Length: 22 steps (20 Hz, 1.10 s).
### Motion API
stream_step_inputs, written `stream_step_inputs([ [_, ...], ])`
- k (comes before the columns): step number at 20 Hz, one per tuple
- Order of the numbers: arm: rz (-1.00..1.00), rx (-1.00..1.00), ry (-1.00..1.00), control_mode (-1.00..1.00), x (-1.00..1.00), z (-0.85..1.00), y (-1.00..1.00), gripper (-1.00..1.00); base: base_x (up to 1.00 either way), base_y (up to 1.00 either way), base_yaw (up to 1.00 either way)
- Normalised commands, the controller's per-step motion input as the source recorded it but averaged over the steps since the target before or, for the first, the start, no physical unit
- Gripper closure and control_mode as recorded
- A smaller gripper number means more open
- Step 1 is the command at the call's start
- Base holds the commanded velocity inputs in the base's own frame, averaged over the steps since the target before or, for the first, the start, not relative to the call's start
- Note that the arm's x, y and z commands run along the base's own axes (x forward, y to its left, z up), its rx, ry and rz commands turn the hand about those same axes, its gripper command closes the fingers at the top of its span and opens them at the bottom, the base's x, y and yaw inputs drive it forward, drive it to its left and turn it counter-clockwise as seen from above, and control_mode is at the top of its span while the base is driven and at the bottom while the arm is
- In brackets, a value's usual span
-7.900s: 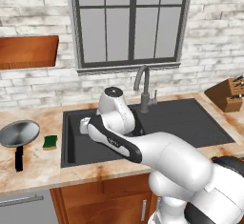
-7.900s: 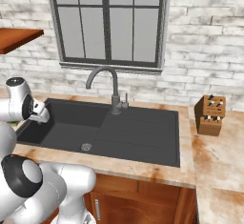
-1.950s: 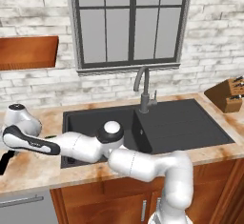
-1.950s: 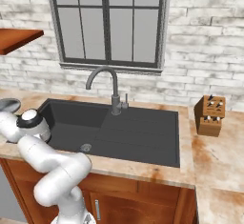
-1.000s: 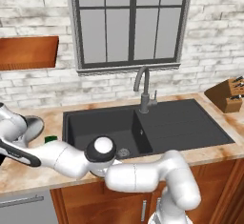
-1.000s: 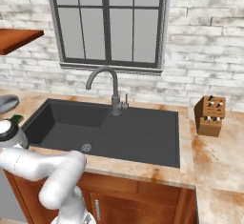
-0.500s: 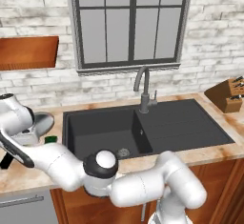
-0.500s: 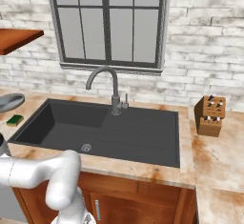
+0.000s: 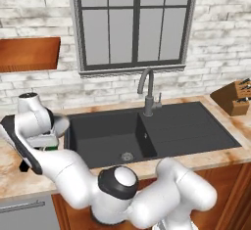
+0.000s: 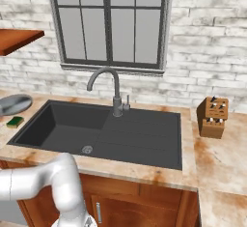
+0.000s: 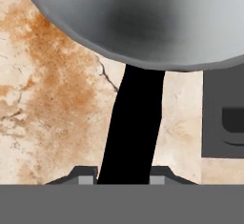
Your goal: Pick the pan and sponge and place them into the sink. Then turn on the water.
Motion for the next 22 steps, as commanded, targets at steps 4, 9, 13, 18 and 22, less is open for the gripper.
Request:
stream_step_inputs([
  [4, 0.0, 0.08, 0.0, -1.0, -0.26, 0.24, -0.59, 1.0, 0.0, 0.0, 0.0],
  [9, 0.0, 0.03, 0.0, -1.0, -0.22, 0.01, -0.69, 1.0, 0.0, 0.0, 0.0],
  [13, 0.0, 0.01, 0.0, -1.0, -0.21, 0.07, -0.71, 1.0, 0.0, 0.0, 0.0],
  [18, 0.0, 0.02, 0.0, -1.0, -0.17, 0.1, -0.68, 1.0, 0.0, 0.0, 0.0],
  [22, -0.01, 0.04, 0.0, -1.0, -0.15, 0.02, -0.62, 1.0, 0.0, 0.0, 0.0],
])
